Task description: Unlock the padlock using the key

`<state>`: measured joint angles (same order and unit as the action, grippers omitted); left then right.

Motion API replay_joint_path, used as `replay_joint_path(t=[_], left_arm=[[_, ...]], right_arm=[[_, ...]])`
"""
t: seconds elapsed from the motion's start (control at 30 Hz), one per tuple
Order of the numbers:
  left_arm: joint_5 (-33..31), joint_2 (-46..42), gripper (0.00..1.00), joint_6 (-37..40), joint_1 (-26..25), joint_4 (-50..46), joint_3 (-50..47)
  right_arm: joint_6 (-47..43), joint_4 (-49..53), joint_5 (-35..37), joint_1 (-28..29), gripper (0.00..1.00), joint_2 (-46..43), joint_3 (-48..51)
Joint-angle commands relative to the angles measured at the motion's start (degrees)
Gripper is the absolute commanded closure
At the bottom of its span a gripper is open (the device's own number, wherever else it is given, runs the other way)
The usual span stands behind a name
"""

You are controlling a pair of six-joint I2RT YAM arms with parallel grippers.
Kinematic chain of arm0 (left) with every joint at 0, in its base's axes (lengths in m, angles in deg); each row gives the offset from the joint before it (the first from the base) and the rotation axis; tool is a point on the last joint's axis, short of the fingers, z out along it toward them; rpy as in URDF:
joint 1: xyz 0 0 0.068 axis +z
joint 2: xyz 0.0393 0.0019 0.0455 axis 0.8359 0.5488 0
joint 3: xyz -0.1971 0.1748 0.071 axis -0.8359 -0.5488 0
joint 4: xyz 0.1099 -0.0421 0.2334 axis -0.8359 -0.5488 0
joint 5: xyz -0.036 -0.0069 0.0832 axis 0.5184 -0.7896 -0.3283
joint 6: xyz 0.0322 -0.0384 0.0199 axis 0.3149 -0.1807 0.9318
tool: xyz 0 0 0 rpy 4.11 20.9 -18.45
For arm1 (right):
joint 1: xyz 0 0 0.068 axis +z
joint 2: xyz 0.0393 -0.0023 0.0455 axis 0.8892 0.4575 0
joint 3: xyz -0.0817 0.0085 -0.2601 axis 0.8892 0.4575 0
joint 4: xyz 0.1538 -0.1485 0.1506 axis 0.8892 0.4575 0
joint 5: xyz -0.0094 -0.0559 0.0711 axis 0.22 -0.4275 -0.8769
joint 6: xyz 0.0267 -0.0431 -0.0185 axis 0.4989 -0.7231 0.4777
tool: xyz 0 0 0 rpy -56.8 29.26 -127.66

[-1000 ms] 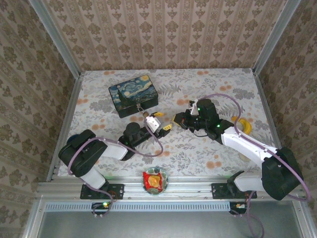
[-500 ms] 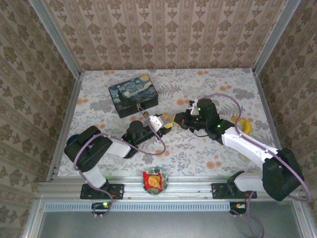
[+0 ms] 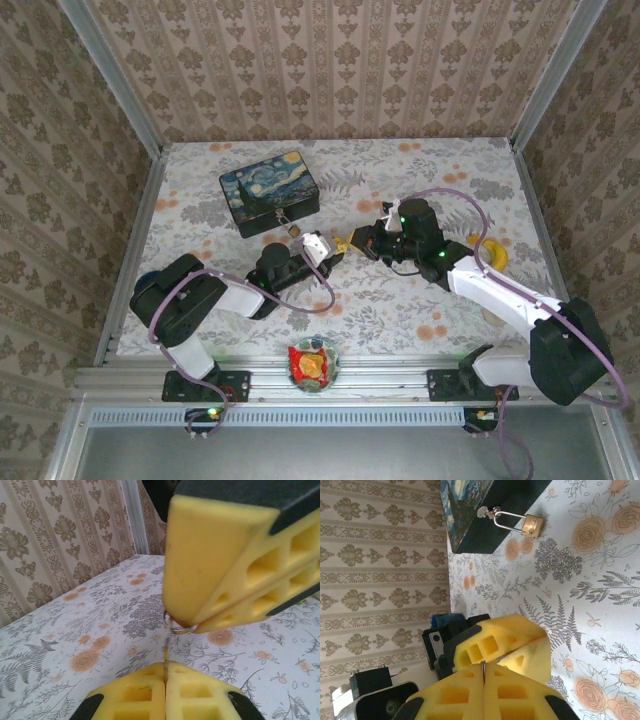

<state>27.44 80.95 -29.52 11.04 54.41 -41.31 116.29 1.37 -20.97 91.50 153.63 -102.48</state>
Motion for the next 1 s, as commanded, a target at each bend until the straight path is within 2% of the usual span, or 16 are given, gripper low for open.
replay_joint_path(t=[0.0,0.3,0.43,0.53,0.63,0.77,0.87,0.97], left_arm=[[0.70,-0.04,1.00,-0.60,0.56,2.12,1.08],[2.84,-1.87,1.00,0.73,0.71,2.00,-0.69],[6.95,-5.42,1.00,-1.74,2.96,0.51,-3.44],[12.71,-10.32,1.00,-6.45,7.17,-5.71,-4.86],[16.59,-17.53,1.00,-8.00,10.17,-21.16,-3.72],[14.43,-27.23,1.00,-0.08,10.43,-57.98,4.15],[13.48,-30.24,1.00,4.49,10.62,-78.46,11.14],[14.03,-30.21,1.00,5.56,10.62,-93.02,18.32]], right_arm=[[-0.21,0.10,-0.33,-0.11,1.00,-0.69,1.04],[-2.18,1.88,0.20,-0.17,1.00,-0.61,0.41],[-9.82,7.80,0.25,-0.34,0.81,-1.42,-3.33],[-19.68,15.98,2.68,-0.25,0.74,-3.58,-7.57],[-28.29,19.59,5.00,-0.08,0.68,-7.01,-8.80],[-36.89,21.55,6.47,0.10,0.65,-11.02,-8.71],[-42.20,22.05,6.78,1.01,0.63,-12.33,-9.10],[-46.26,21.71,8.33,3.27,0.60,-11.93,-9.45]])
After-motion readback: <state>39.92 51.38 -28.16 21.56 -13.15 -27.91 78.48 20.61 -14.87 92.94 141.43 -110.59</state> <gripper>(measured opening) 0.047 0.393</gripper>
